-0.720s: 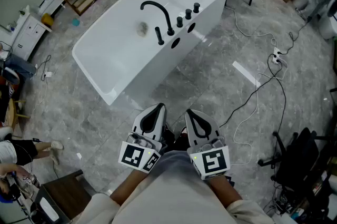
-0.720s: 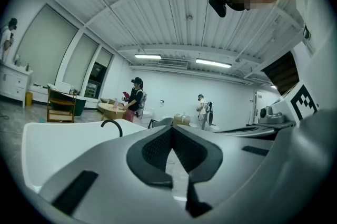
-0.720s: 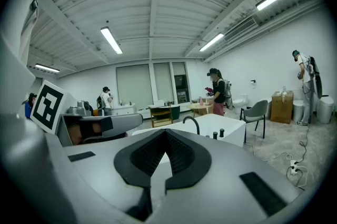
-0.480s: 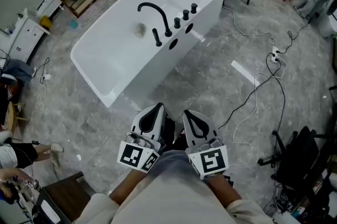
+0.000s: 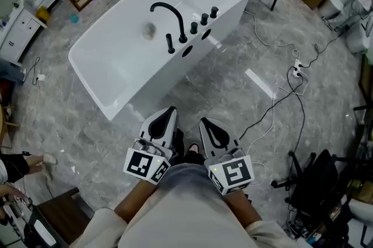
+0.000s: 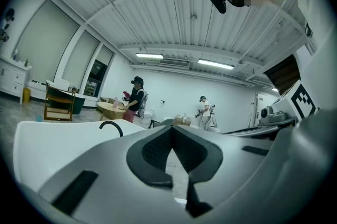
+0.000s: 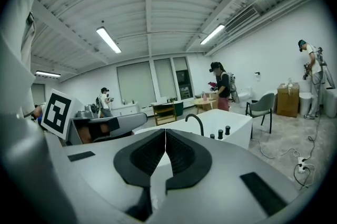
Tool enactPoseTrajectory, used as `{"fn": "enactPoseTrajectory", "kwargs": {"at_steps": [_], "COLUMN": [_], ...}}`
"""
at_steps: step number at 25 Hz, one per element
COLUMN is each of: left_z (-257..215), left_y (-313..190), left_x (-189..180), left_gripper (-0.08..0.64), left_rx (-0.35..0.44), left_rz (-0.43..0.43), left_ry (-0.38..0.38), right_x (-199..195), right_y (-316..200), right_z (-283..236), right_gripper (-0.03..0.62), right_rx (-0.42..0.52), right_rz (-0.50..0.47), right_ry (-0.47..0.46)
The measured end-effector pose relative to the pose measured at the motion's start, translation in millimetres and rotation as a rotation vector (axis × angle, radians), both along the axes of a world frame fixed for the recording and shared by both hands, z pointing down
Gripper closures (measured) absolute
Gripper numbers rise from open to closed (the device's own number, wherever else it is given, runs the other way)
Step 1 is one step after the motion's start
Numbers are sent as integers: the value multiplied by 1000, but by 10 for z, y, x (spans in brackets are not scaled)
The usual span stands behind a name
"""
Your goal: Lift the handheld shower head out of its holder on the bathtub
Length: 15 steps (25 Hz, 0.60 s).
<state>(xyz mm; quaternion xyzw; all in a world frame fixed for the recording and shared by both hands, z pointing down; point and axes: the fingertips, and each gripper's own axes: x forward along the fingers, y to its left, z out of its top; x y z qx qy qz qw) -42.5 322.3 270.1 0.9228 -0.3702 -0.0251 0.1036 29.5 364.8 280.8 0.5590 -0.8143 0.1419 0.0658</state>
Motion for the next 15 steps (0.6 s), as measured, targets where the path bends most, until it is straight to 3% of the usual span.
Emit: {"fn": "enactPoseTrajectory", "kwargs": {"at_steps": [15], "left_z": [49], "left_y": [-1352], "left_x": [-441], "left_gripper": [555], "left_rx": [-24], "left_rz": [-15], "left_ry": [41], "right_x": [-478], "right_y": [-1420], "right_z": [-9], "right_gripper": [573], "right_rx": [-31], "right_rz": [-64], "right_ry": [56]}}
